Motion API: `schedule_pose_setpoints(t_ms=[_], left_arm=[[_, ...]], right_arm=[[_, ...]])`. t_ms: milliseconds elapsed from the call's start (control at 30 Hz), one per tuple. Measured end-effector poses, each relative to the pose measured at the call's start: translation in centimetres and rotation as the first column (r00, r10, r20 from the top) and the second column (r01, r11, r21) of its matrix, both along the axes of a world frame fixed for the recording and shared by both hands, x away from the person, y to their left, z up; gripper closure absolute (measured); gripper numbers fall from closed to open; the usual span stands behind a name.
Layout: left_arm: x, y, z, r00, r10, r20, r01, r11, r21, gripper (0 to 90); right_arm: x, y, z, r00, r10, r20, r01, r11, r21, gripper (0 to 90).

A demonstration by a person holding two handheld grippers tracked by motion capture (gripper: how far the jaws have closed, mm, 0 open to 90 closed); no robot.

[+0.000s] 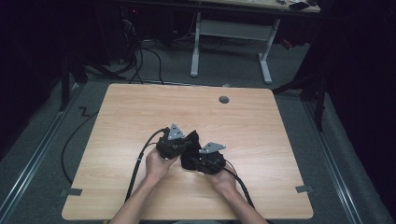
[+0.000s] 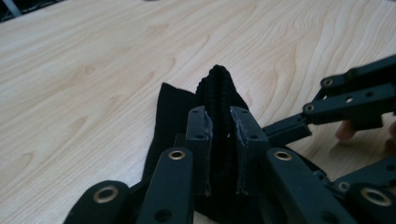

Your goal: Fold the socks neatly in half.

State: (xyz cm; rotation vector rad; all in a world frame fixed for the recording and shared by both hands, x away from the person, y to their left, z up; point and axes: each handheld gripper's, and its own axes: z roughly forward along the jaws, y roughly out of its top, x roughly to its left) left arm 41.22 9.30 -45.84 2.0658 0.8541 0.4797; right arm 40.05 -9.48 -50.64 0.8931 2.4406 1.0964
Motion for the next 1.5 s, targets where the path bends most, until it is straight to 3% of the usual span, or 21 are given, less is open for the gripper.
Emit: schedule_pose_setpoints(t_ms=[200, 367, 433, 467, 567, 733, 767, 833, 967, 1033, 1133, 1367, 1433, 1500], left_arm=[[1.1, -0.3, -1.2, 0.9992, 0.028, -0.027, -0.028, 0.9995, 0.017, 78.7], [1.9, -0.1, -1.5, 0.9978, 0.054, -0.039, -0.054, 0.9985, -0.009, 78.9], [1.9, 0.0, -1.4, 0.9975, 0.057, -0.042, -0.058, 0.9981, -0.020, 79.0], [1.8, 0.1, -1.1, 0.9978, 0.056, -0.036, -0.058, 0.9975, -0.040, 79.0], [1.4, 0.2, -0.6, 0.9987, 0.048, -0.019, -0.048, 0.9978, -0.045, 78.9], [0.1, -0.3, -0.1, 0.9999, 0.010, -0.001, -0.010, 0.9996, -0.026, 78.7], [-0.2, -0.9, -0.6, 1.0000, -0.006, 0.003, 0.006, 0.9998, 0.017, 78.7], [-0.2, -1.1, -0.9, 1.0000, -0.008, -0.001, 0.008, 0.9994, 0.035, 78.6], [0.6, -1.1, -2.0, 0.9992, 0.015, -0.037, -0.014, 0.9992, 0.037, 78.5], [1.0, -0.7, -2.2, 0.9984, 0.034, -0.045, -0.033, 0.9990, 0.030, 78.5], [1.4, -0.6, -2.2, 0.9978, 0.050, -0.043, -0.049, 0.9984, 0.028, 78.5], [1.7, -0.6, -1.6, 0.9979, 0.064, -0.015, -0.063, 0.9978, 0.019, 78.6], [1.3, -0.5, -1.0, 0.9984, 0.056, -0.002, -0.056, 0.9984, 0.002, 78.4], [1.0, -0.7, -0.9, 0.9990, 0.045, 0.000, -0.045, 0.9989, 0.011, 77.7]], right_arm=[[-0.3, 0.1, 0.3, 0.9997, 0.018, -0.016, -0.018, 1.000, -0.020, 56.2], [-1.2, 0.3, 1.1, 0.9991, 0.030, 0.031, -0.031, 0.999, 0.009, 59.0], [-1.0, 0.9, 1.2, 0.9989, 0.041, 0.022, -0.042, 0.999, 0.022, 59.0], [-0.7, 1.5, 1.0, 0.9983, 0.058, 0.007, -0.058, 0.998, -0.001, 59.0], [-0.3, 2.1, 0.3, 0.9975, 0.068, -0.018, -0.068, 0.997, -0.028, 58.4], [-0.1, 2.3, 0.2, 0.9980, 0.062, -0.013, -0.062, 0.998, -0.026, 58.3], [-0.1, 2.3, 0.2, 0.9982, 0.058, -0.014, -0.059, 0.998, -0.019, 58.3], [-0.1, 2.3, 0.3, 0.9983, 0.056, -0.018, -0.056, 0.998, -0.023, 58.1], [-0.4, 2.0, 0.6, 0.9983, 0.056, -0.018, -0.056, 0.998, -0.020, 56.1], [-1.6, 0.9, 1.5, 0.9982, 0.060, 0.001, -0.060, 0.997, 0.039, 56.1], [-2.2, -0.3, 1.9, 0.9984, 0.056, -0.004, -0.056, 0.996, 0.066, 56.5], [-1.5, -0.7, 0.7, 0.9997, 0.020, -0.013, -0.019, 0.999, 0.043, 58.4], [-1.1, -0.4, 0.4, 0.9996, 0.017, -0.021, -0.017, 1.000, 0.023, 58.7], [-1.1, -0.2, 0.1, 0.9996, 0.019, -0.021, -0.019, 1.000, 0.016, 58.7]])
